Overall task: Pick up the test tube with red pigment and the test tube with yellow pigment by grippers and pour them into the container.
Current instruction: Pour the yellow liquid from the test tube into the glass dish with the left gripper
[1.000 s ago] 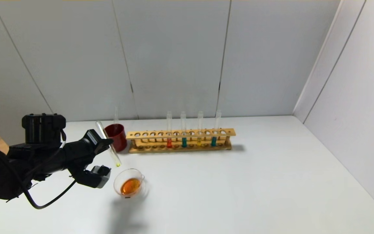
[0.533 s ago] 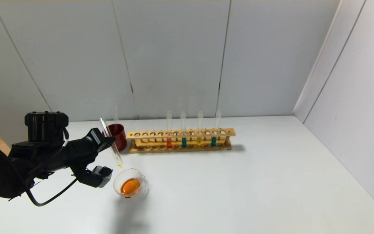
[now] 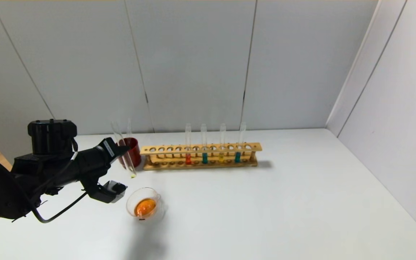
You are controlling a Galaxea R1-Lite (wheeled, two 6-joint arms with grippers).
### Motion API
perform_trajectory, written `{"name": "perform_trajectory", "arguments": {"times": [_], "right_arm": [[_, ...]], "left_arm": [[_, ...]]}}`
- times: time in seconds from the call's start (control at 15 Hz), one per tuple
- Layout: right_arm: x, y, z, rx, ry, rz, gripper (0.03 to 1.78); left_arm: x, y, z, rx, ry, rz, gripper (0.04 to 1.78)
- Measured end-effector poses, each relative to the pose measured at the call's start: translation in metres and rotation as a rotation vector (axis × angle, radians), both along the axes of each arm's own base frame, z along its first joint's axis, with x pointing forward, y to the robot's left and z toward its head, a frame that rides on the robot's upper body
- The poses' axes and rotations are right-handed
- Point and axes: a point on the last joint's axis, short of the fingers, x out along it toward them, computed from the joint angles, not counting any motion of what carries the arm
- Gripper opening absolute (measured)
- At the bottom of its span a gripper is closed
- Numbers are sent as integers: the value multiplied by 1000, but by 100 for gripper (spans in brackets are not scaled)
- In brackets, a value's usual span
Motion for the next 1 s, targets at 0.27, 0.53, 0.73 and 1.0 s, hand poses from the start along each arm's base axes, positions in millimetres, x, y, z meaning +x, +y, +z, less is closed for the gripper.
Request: {"name": "perform_trajectory", "arguments": {"times": [0.27, 0.53, 0.73, 1.0], "right_arm": [[0, 0, 0, 0, 0, 0, 175], [0, 0, 0, 0, 0, 0, 175], [0, 0, 0, 0, 0, 0, 175], [0, 0, 0, 0, 0, 0, 175]], "left_arm": [[0, 0, 1, 14, -17, 11, 30], [-2, 0, 2, 34, -23, 3, 30], [-4, 0, 3, 38, -22, 9, 30], [-6, -1, 3, -16, 1, 64, 30]]}}
